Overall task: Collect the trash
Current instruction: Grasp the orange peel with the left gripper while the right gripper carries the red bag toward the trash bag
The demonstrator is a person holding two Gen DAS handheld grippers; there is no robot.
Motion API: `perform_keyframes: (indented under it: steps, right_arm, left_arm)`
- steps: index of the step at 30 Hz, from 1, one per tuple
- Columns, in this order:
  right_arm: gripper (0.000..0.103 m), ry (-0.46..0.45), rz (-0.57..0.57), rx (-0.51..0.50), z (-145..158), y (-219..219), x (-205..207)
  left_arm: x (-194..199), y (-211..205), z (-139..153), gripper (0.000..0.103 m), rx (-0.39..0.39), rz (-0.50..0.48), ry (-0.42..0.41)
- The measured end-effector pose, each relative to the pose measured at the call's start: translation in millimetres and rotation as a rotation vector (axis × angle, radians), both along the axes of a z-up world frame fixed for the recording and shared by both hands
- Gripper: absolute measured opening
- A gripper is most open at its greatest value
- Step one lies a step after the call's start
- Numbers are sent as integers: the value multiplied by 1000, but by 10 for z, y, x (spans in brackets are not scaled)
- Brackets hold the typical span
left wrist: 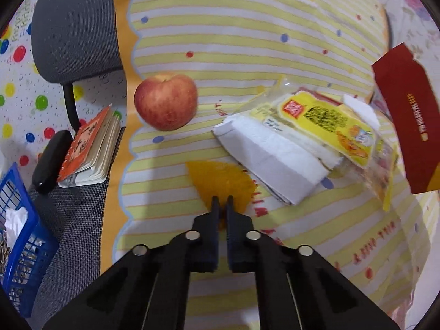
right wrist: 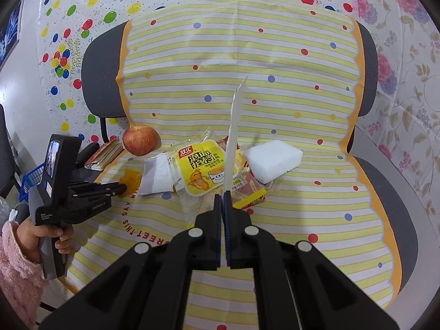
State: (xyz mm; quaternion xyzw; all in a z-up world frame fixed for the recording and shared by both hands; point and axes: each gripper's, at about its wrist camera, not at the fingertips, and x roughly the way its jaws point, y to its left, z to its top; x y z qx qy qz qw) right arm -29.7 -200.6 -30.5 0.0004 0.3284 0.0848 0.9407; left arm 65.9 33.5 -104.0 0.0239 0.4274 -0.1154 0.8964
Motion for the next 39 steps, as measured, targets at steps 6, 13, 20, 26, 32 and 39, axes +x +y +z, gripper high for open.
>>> perform_keyframes:
  steps: [6,13,20,26,32,39]
  right_arm:
    - [2,-41,-8,16,120,-72,-195]
    - [2,-65,-14,34,211,-145,-370]
    - [2,-86,-53,24,272,-279,-649]
    - [2,-85,-126,2,273,-493,-995]
    - [2,-68,-223,-16,222,-752,-1425]
    - [2,-29,-362,-16,70,-1121,-1930]
  left_arm:
    - [-361,80,435,1,-80,-4,-98]
    - [-767,48,980,1,-153,-29,-210]
    - [-1177,-385,1230,1,-113,-115,-300]
    - [-1417,-857,1163,1,-133,-231,-295]
    - [-1619,-1321,1012,1,-170,-355,-261]
    - [-1926,-1897,852,1,-179,-527,-224]
